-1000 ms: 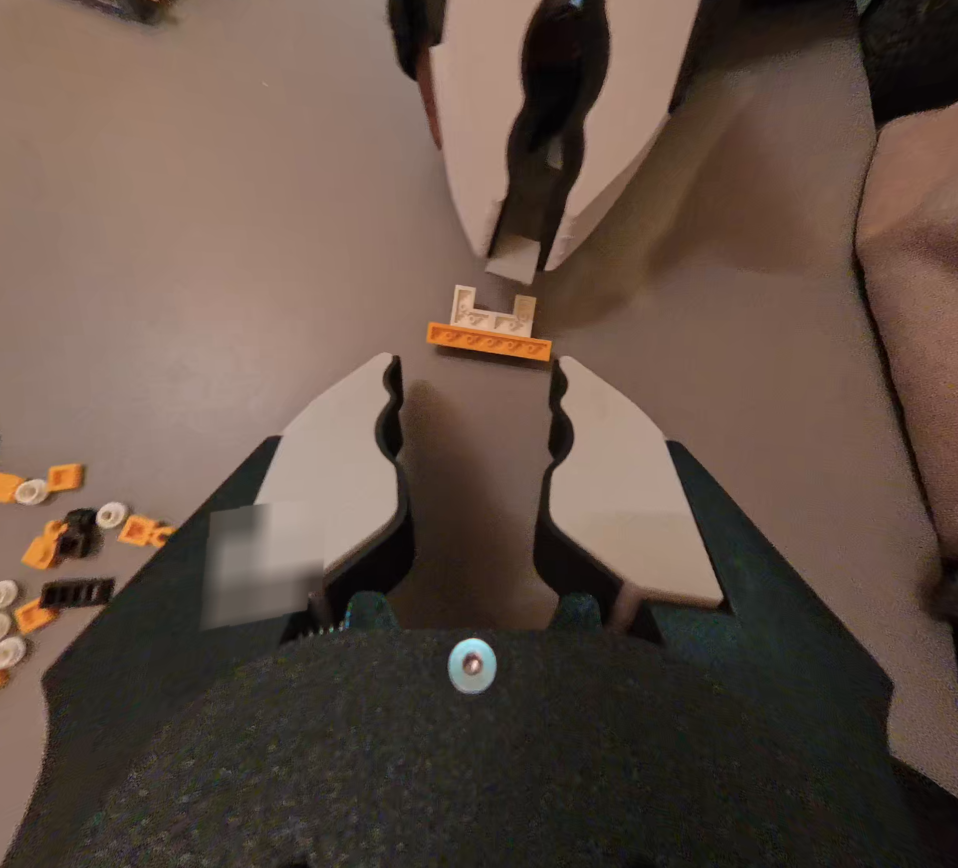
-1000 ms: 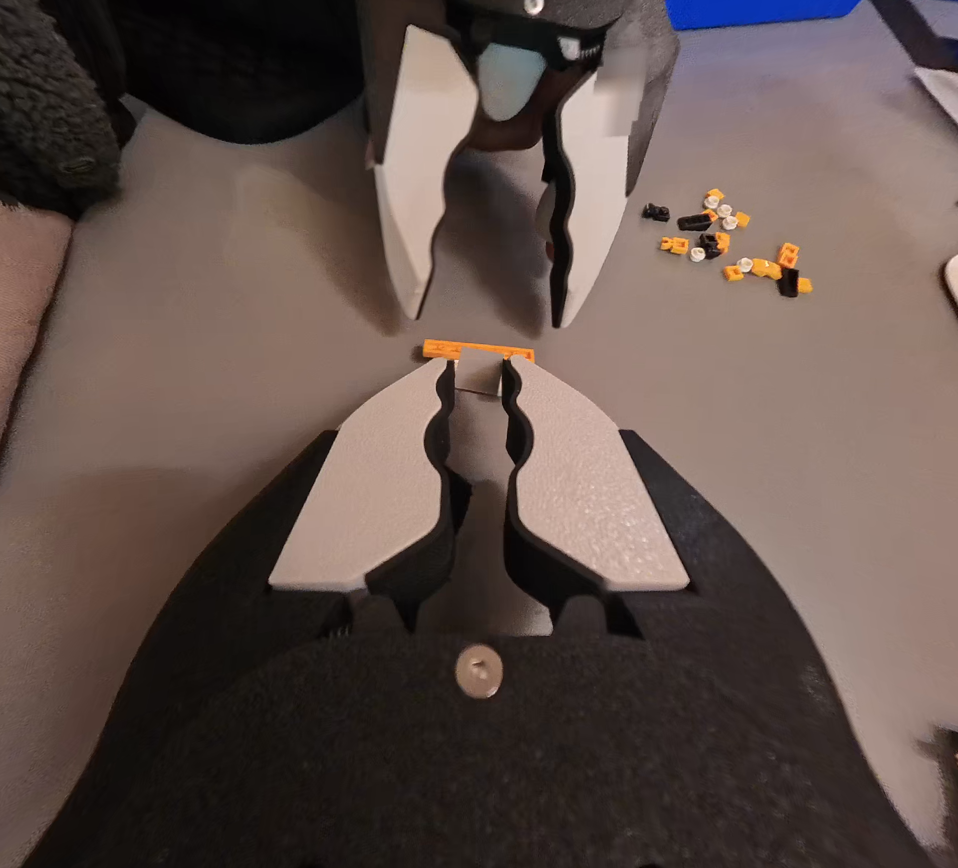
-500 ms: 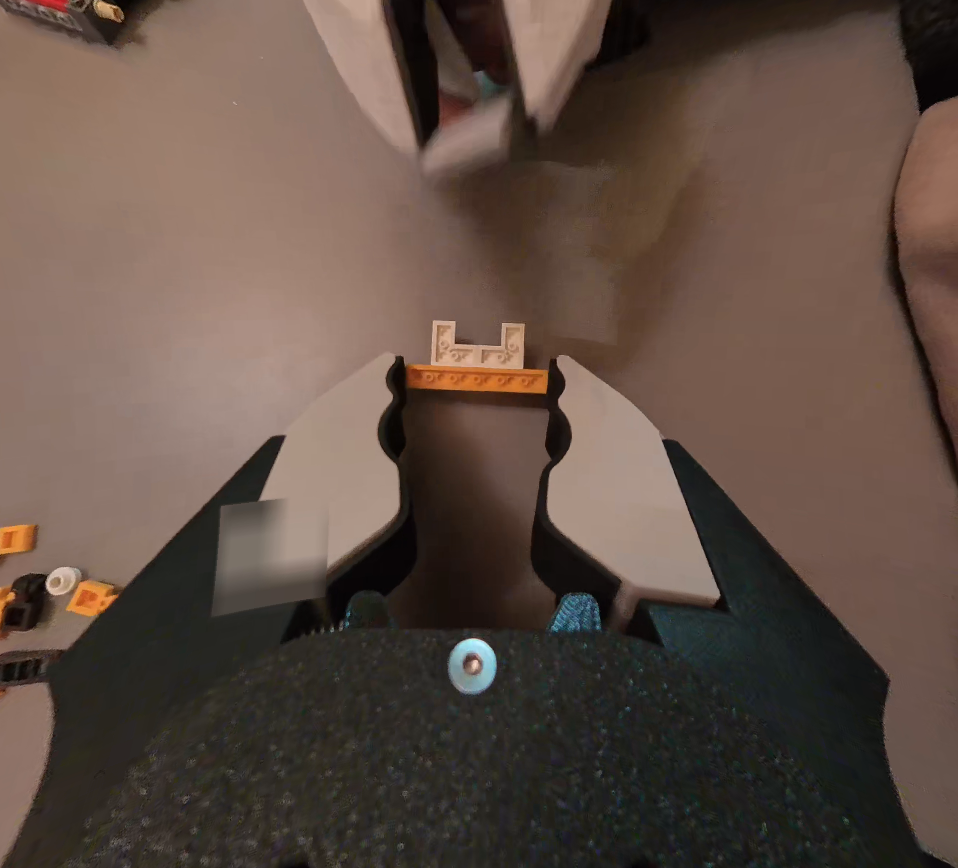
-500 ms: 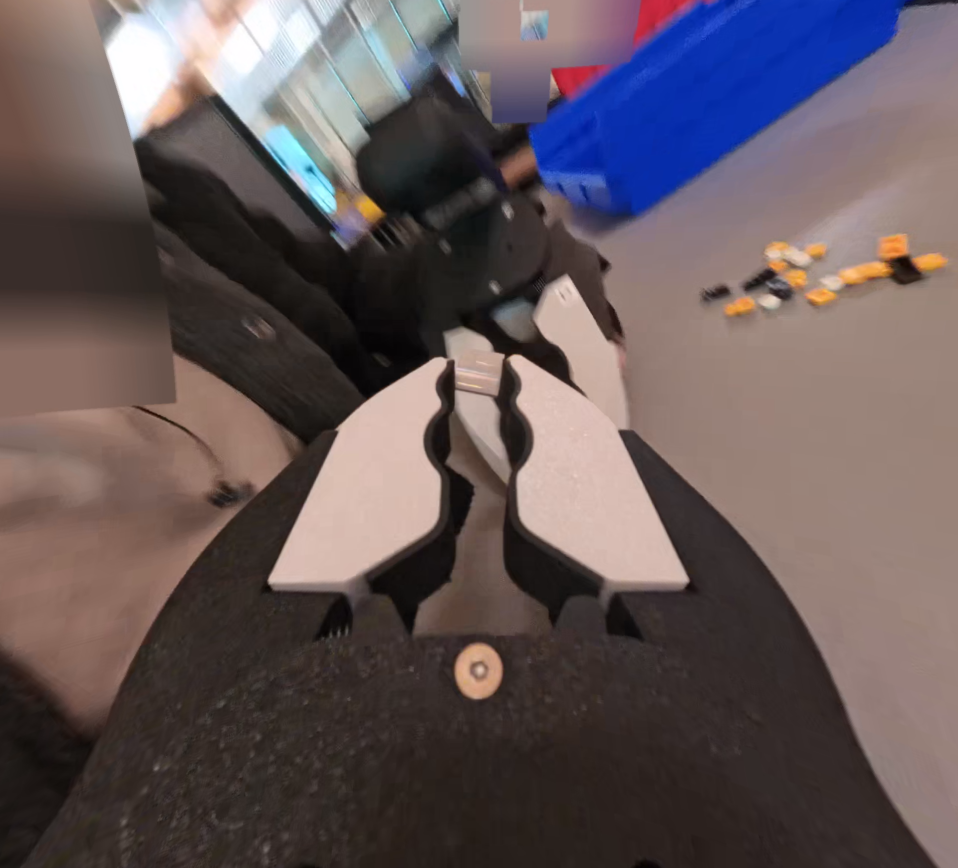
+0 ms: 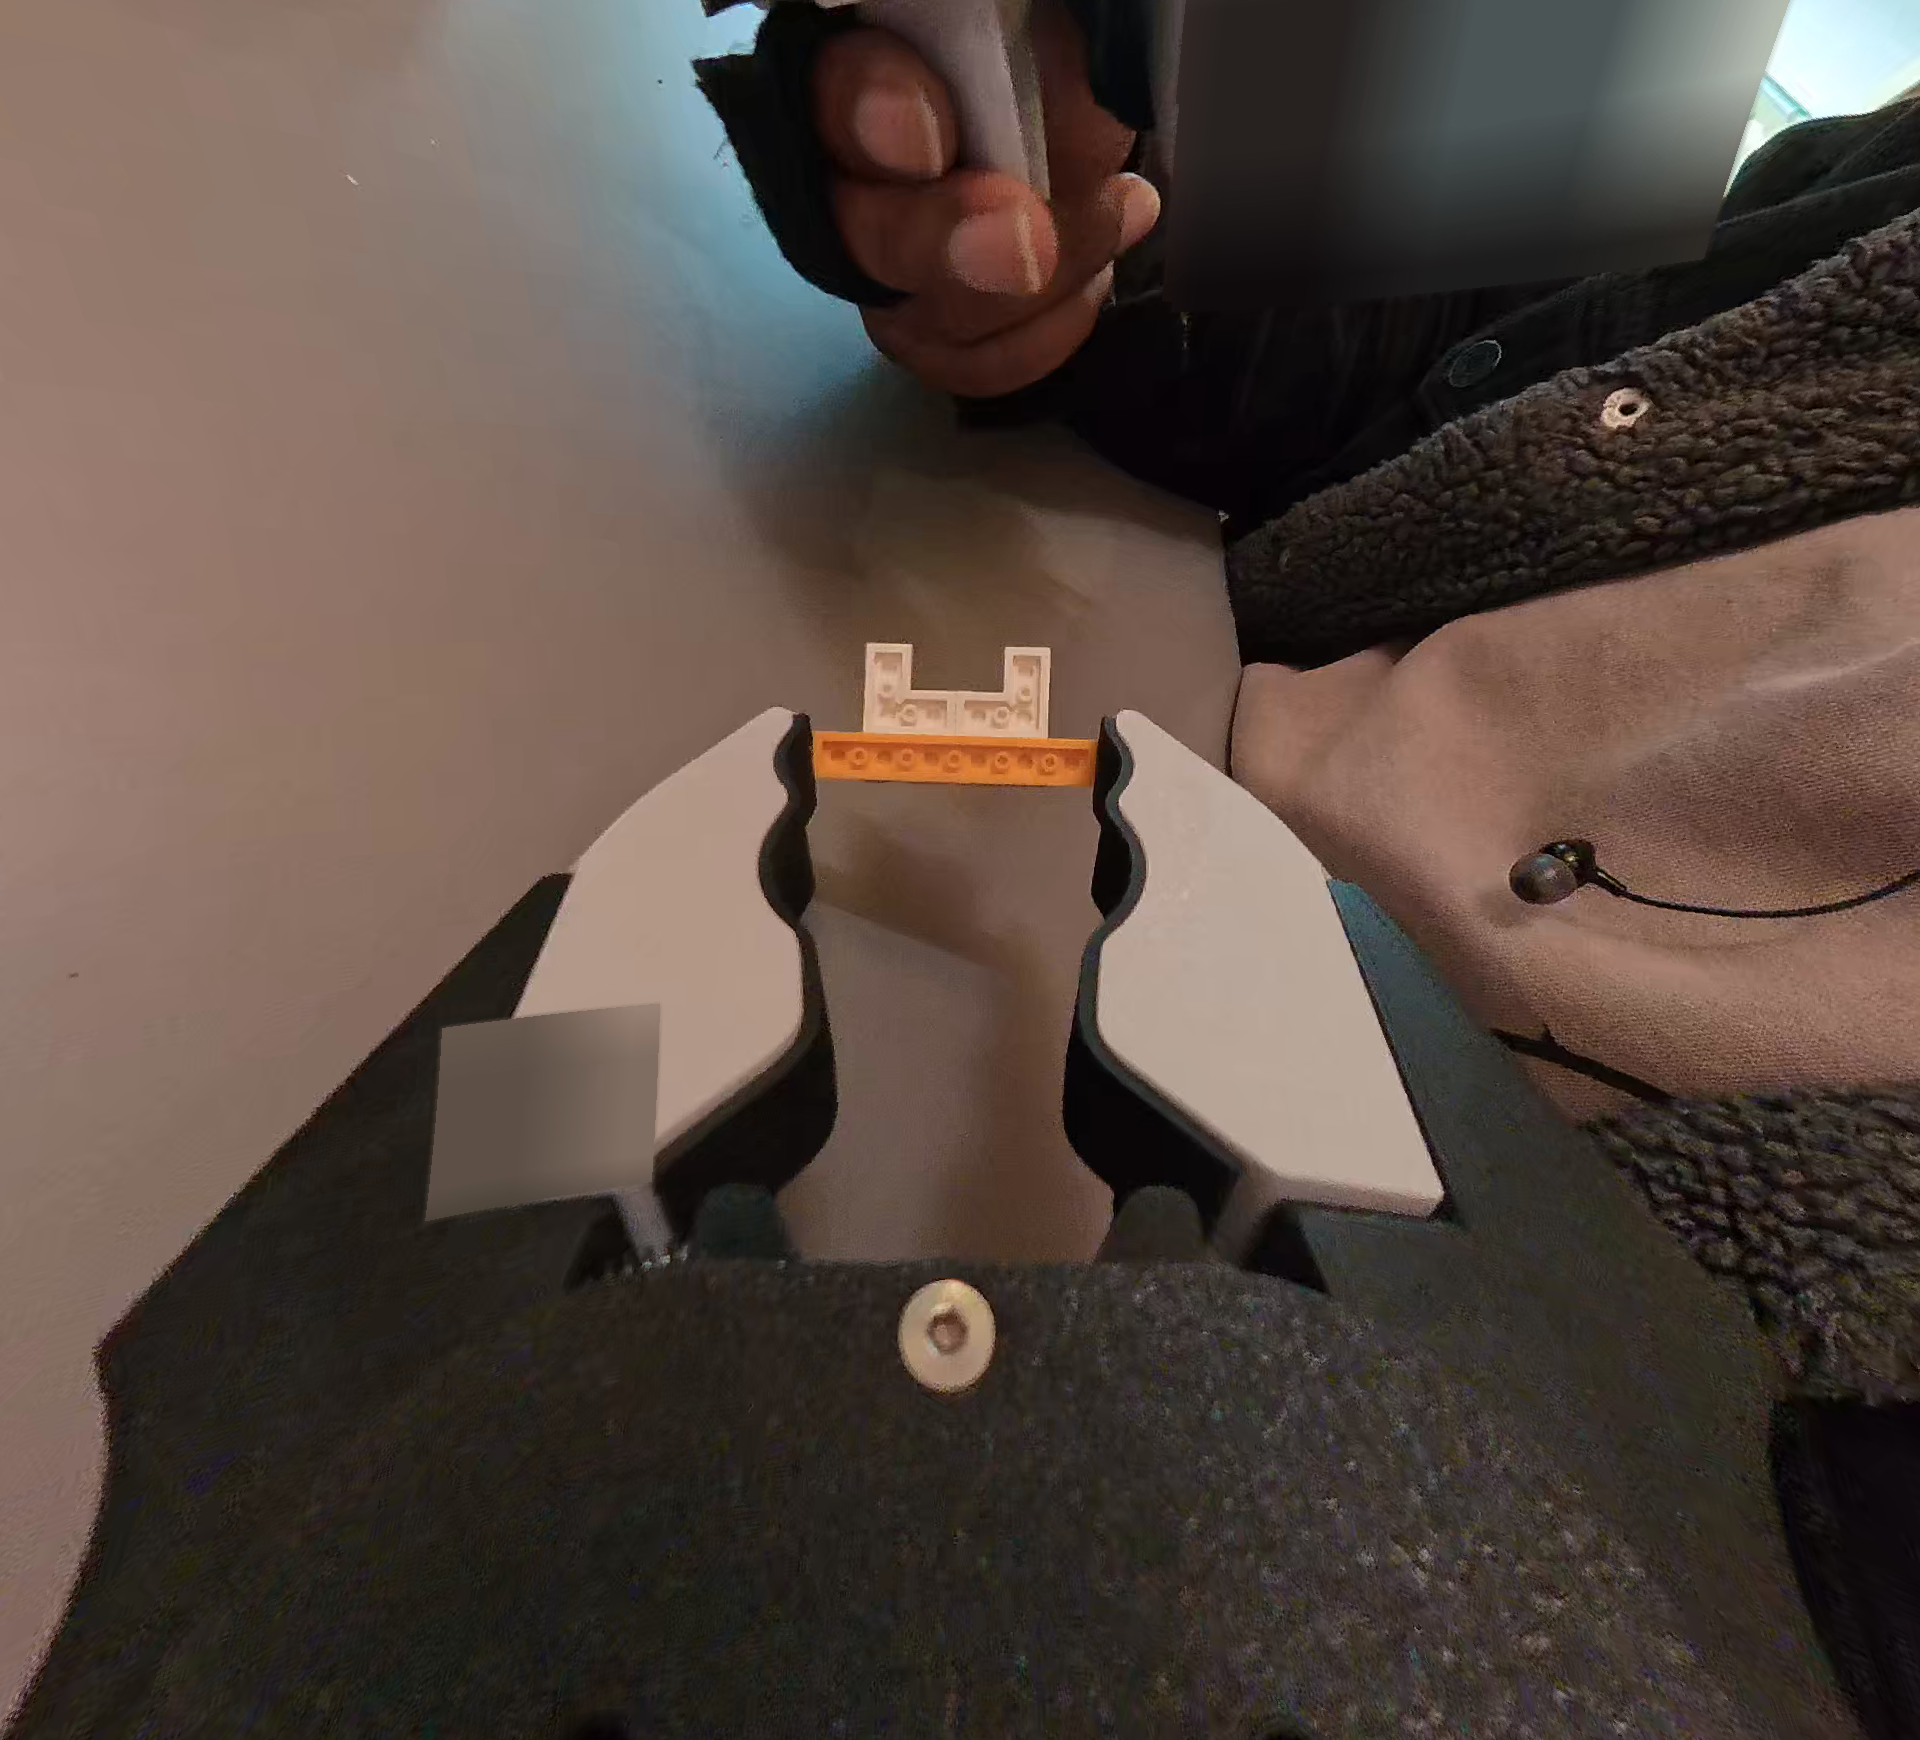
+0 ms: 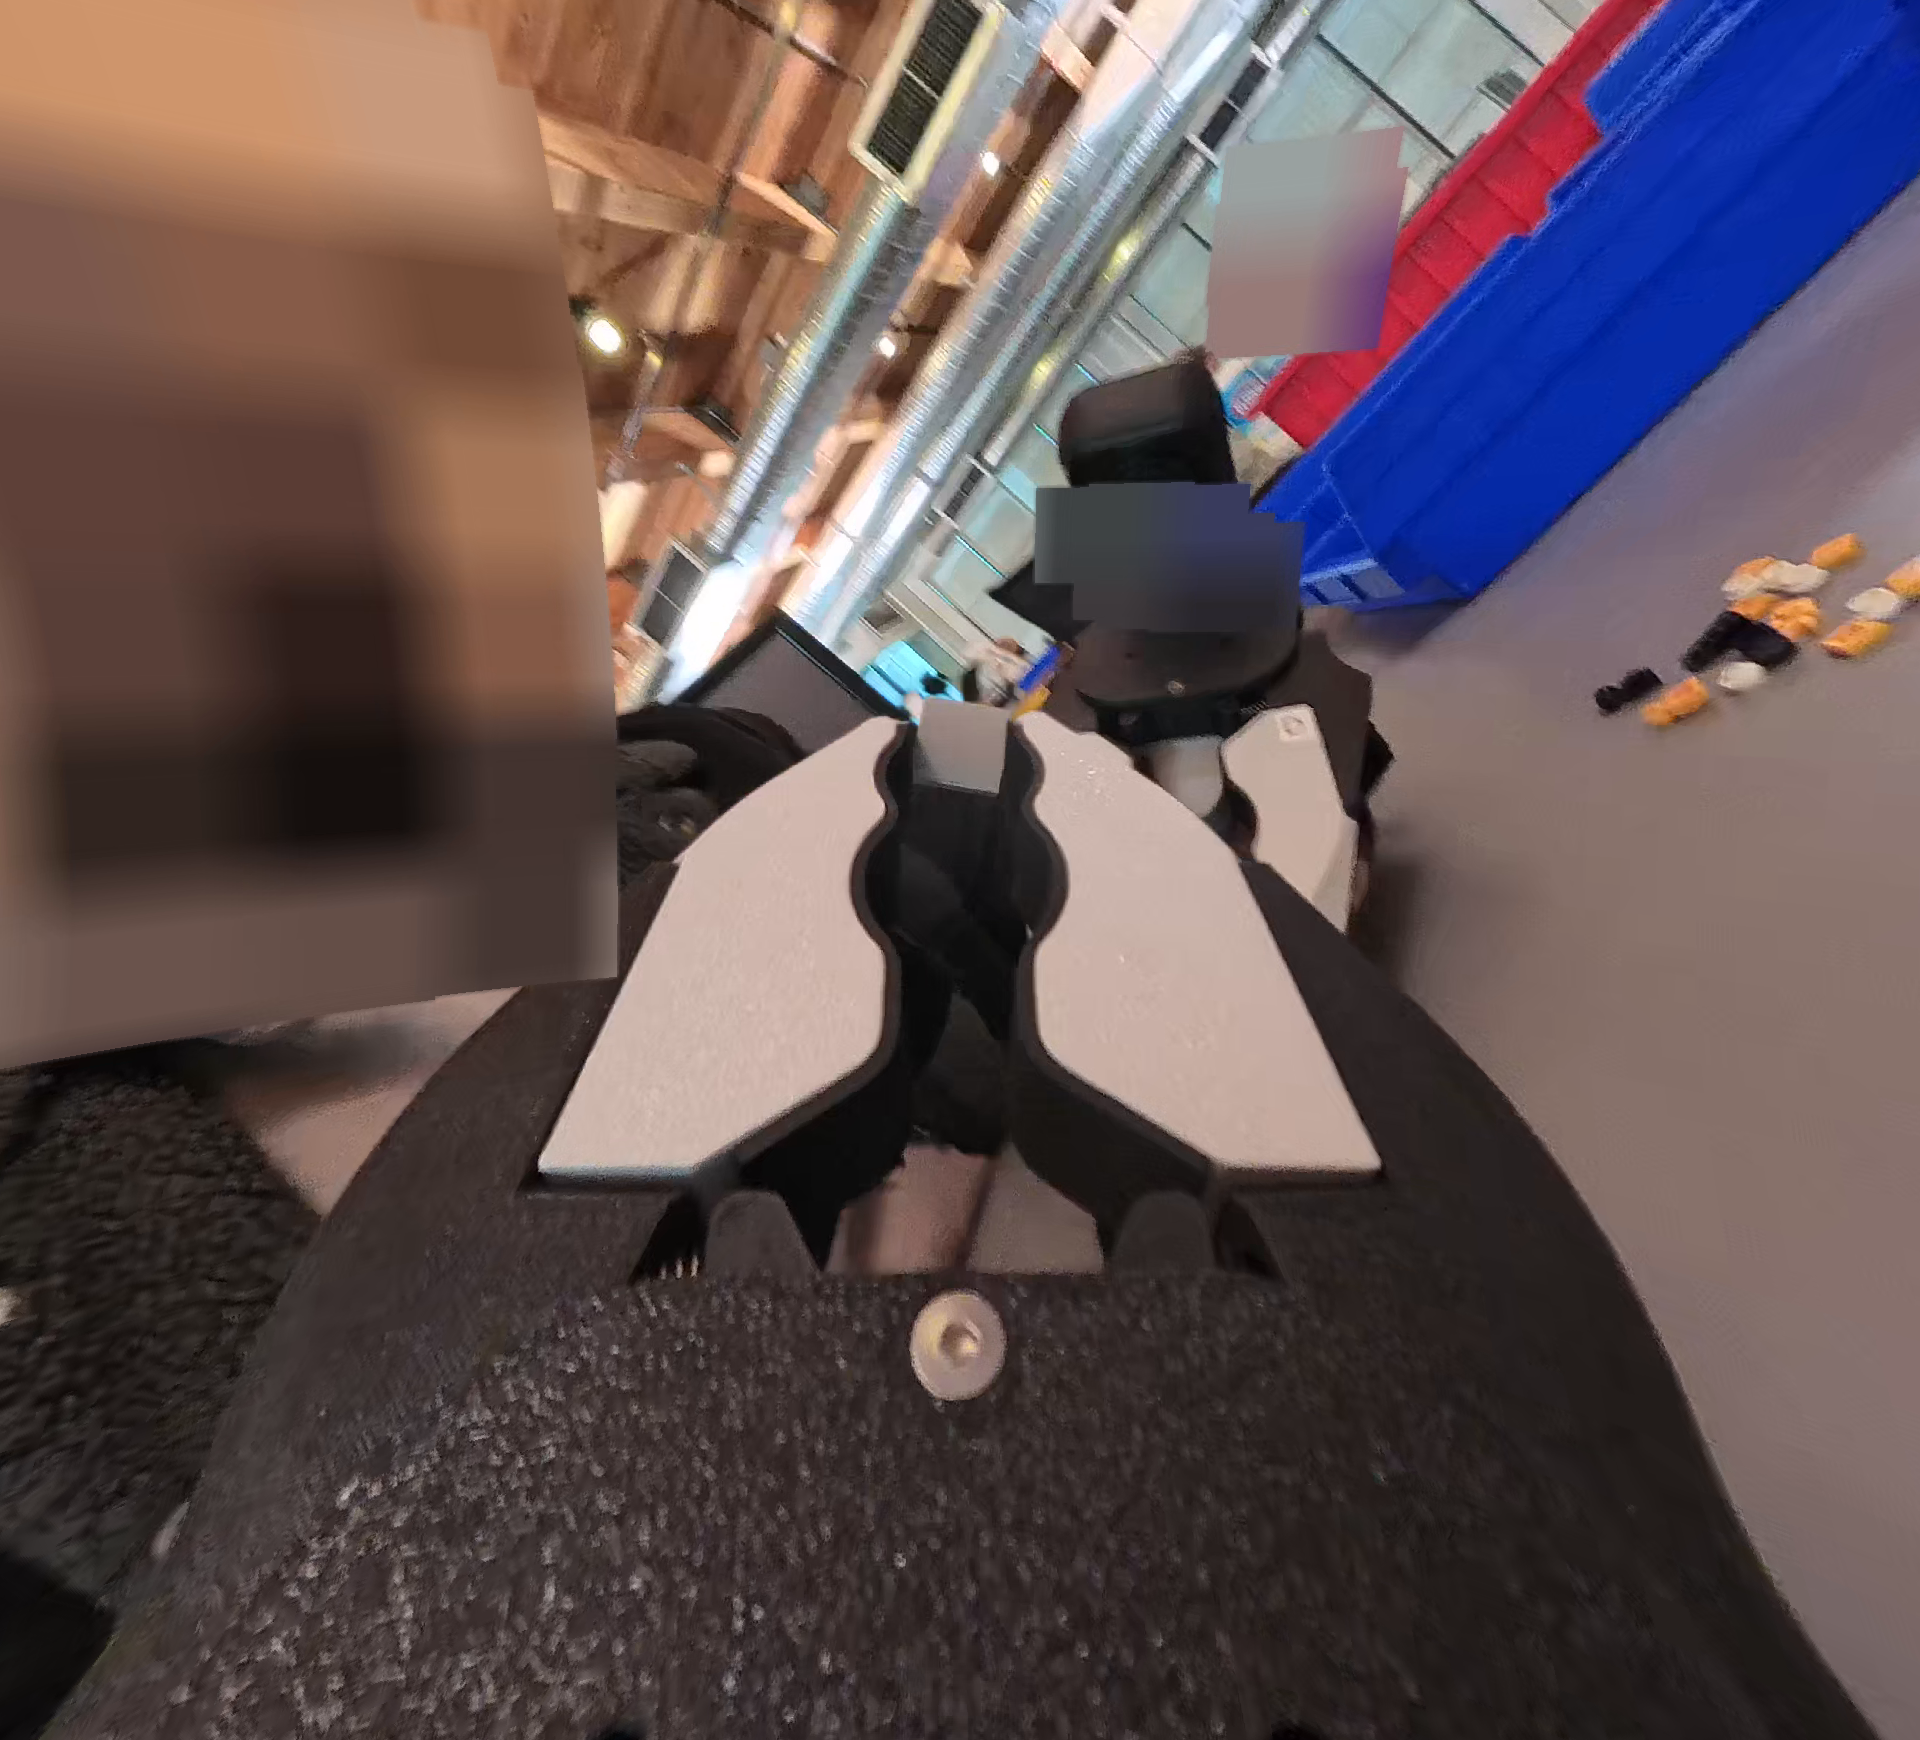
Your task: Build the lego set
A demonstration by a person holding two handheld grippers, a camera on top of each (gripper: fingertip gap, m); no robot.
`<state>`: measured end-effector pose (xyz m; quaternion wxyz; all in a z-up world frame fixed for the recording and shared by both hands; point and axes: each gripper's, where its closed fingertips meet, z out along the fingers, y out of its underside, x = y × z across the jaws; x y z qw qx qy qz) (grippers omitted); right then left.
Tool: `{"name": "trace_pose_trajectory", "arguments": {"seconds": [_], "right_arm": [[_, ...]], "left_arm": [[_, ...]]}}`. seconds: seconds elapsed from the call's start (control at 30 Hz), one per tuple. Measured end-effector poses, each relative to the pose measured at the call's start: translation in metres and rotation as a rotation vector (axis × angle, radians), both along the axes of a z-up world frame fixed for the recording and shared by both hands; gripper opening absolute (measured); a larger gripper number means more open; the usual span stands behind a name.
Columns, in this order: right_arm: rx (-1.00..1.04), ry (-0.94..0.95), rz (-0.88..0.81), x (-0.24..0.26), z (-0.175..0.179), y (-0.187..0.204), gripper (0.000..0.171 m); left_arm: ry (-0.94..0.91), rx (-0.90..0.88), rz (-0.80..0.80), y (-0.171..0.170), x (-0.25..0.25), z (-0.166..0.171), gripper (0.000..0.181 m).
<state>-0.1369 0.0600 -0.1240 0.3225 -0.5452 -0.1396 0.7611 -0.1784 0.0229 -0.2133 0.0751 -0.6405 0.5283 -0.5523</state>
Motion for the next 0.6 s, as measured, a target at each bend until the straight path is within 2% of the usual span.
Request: {"name": "trace_pose_trajectory", "arguments": {"seconds": [0.03,0.1,0.23,0.37,0.6], "right_arm": [[0.025,-0.064,-0.005,-0.003,-0.007,-0.001,0.017],[0.126,-0.259,-0.016,-0.011,-0.025,-0.004,0.016],[0.459,-0.709,0.021,-0.026,-0.072,-0.022,0.017],[0.589,-0.860,0.096,-0.039,-0.092,-0.038,0.017],[0.661,-1.016,0.119,-0.042,-0.110,-0.040,0.017]], "left_arm": [[0.003,0.008,-0.003,0.000,0.000,0.000,0.052],[0.018,0.047,-0.002,0.000,0.000,-0.003,0.051],[0.072,0.203,-0.014,0.000,-0.002,-0.014,0.051],[0.119,0.325,-0.036,-0.002,-0.003,-0.024,0.051],[0.156,0.514,-0.066,-0.003,-0.001,-0.036,0.051]]}}
